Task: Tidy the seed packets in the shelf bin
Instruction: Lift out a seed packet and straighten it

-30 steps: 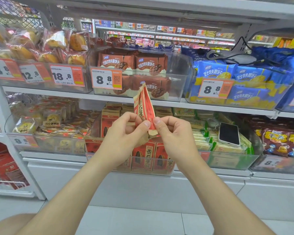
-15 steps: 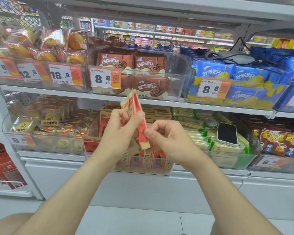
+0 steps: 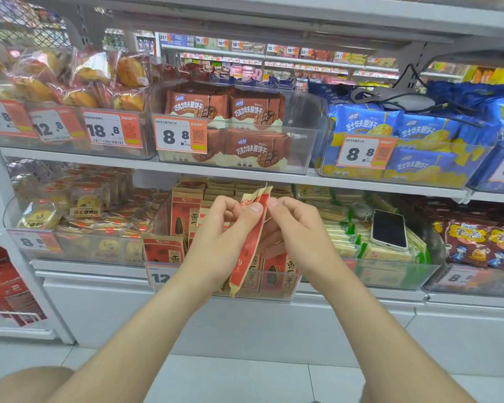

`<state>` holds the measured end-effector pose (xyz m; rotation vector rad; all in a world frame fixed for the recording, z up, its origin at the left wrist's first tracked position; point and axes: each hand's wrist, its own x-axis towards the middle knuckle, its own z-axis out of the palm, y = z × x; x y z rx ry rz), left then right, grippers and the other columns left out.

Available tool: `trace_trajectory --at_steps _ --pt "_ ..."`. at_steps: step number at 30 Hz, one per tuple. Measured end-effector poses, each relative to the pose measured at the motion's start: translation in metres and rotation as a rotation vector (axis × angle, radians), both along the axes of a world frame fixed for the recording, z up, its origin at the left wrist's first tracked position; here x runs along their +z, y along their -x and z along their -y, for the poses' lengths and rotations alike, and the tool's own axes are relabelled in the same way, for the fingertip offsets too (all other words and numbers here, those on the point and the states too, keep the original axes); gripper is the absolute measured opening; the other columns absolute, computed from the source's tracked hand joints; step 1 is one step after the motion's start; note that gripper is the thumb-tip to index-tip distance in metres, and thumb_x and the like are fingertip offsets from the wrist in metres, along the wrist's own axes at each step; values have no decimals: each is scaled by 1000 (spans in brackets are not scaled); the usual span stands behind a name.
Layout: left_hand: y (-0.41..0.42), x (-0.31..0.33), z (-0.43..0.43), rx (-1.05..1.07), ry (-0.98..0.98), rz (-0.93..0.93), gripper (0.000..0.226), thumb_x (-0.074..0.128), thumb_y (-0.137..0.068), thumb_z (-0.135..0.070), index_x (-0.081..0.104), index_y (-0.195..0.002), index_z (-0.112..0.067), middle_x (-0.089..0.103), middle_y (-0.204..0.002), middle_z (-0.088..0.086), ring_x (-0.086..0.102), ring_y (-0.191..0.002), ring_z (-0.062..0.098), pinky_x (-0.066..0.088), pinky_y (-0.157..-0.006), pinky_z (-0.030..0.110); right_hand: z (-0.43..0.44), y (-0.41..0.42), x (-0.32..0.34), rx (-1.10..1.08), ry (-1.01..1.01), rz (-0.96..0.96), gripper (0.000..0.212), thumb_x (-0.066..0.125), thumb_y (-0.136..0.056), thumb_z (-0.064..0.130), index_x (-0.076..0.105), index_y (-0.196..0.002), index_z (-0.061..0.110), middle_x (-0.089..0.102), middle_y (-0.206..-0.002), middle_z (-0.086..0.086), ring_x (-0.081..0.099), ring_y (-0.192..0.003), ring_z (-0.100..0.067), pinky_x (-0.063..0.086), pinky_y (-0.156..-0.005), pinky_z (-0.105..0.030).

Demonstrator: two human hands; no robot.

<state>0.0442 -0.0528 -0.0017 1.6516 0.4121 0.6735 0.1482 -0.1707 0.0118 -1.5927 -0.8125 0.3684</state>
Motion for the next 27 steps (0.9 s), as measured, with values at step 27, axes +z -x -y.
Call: trace_trajectory --at_steps 27 --pt "27 9 -26 -298 -464 -201 22 52 -113 -37 70 -125 -33 78 -112 -15 74 -105 6 61 -95 41 -13 -9 -6 -173 -232 76 10 78 -98 20 69 -97 14 74 -84 5 67 -73 -6 55 -66 -26"
